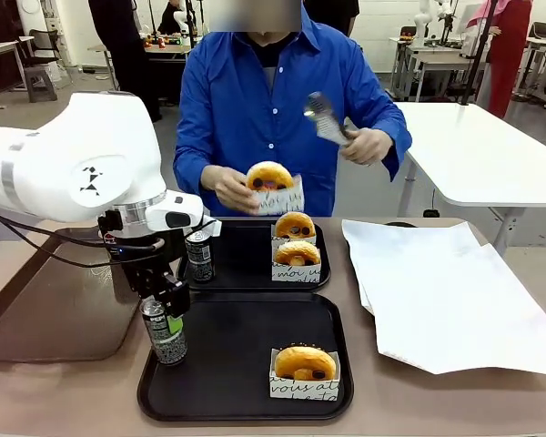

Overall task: Set up donuts and drinks on trays.
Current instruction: Pick up one Pepsi coke from the Handle tray and place it on the Flat Tray without a Pepsi coke.

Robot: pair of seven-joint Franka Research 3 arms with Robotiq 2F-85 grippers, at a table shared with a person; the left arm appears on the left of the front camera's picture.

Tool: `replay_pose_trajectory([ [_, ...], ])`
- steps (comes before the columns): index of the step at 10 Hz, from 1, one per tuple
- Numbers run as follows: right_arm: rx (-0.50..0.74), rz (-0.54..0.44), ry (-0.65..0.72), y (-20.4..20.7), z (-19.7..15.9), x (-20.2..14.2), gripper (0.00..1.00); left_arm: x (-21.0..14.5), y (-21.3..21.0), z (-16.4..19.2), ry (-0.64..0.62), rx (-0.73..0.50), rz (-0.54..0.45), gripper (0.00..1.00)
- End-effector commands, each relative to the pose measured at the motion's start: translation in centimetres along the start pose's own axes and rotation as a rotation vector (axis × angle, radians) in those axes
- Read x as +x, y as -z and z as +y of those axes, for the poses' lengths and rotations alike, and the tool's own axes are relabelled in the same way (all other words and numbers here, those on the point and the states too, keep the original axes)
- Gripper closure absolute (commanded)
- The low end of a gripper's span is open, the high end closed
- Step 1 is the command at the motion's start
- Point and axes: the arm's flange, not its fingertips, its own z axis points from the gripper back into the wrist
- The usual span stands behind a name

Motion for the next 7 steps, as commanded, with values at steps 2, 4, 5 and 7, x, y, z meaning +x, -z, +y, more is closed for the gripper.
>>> replay_pose_trajectory([
  [2, 0.015, 0.000, -0.004, 0.0, 0.1, -0.1, 0.00, 1.6, 0.5, -1.2, -0.010, 0.042, -0.002, 0.41],
  [4, 0.015, 0.000, -0.004, 0.0, 0.1, -0.1, 0.00, -2.2, -4.3, -2.1, 0.017, -0.076, 0.046, 0.41],
  [5, 0.015, 0.000, -0.004, 0.0, 0.1, -0.1, 0.00, -8.5, -11.0, -2.3, 0.091, -0.015, 0.039, 0.41],
  [7, 0.015, 0.000, -0.004, 0.0, 0.1, -0.1, 0.00, -16.7, -17.6, -1.3, 0.101, 0.002, -0.077, 0.41],
])
